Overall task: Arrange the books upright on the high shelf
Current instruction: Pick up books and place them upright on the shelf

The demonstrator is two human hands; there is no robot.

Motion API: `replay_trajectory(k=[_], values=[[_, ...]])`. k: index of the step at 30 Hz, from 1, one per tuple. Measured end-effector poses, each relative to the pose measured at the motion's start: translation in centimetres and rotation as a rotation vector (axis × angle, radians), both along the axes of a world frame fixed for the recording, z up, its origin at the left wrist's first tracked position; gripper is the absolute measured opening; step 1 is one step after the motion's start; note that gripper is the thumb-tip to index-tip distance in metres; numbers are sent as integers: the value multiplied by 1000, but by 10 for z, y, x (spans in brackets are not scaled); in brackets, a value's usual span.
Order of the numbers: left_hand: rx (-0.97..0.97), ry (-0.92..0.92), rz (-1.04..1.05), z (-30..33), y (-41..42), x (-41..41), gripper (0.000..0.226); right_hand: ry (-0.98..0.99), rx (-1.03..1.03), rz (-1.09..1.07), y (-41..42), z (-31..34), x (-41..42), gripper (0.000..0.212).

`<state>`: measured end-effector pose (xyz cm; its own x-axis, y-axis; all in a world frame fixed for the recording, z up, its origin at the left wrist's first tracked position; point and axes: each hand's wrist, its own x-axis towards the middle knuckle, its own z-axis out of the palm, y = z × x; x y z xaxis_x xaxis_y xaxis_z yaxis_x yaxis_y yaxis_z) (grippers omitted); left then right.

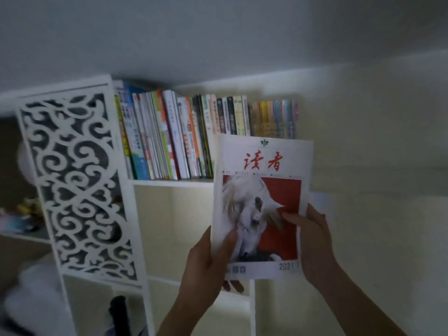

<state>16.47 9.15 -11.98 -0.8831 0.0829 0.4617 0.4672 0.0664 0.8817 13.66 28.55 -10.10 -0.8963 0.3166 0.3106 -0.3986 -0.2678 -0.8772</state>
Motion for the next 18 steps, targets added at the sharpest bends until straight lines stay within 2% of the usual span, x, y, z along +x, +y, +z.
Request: replay_trajectory(k=[6,8,9,10,12,15,18], values=[[-2,53,163,47,-79,-15,25,38,54,61,-95,59,-46,28],[-11,96,284,52,-103,-23,15,48,235,28,-123,69,-65,18],[-23,121,372,54,-115,-27,11,52,382,4,-135,73,-75,21],[-42,141,473,53,-126,-32,11,49,524,-29,-146,76,-84,34],[-73,179,658,52,-147,-43,11,93,697,-150,-163,80,-104,52],[-156,236,868,53,-172,-60,10,289,887,-430,-181,81,-135,52],[-277,278,929,56,-186,-77,16,411,1009,-633,-196,89,-160,56]])
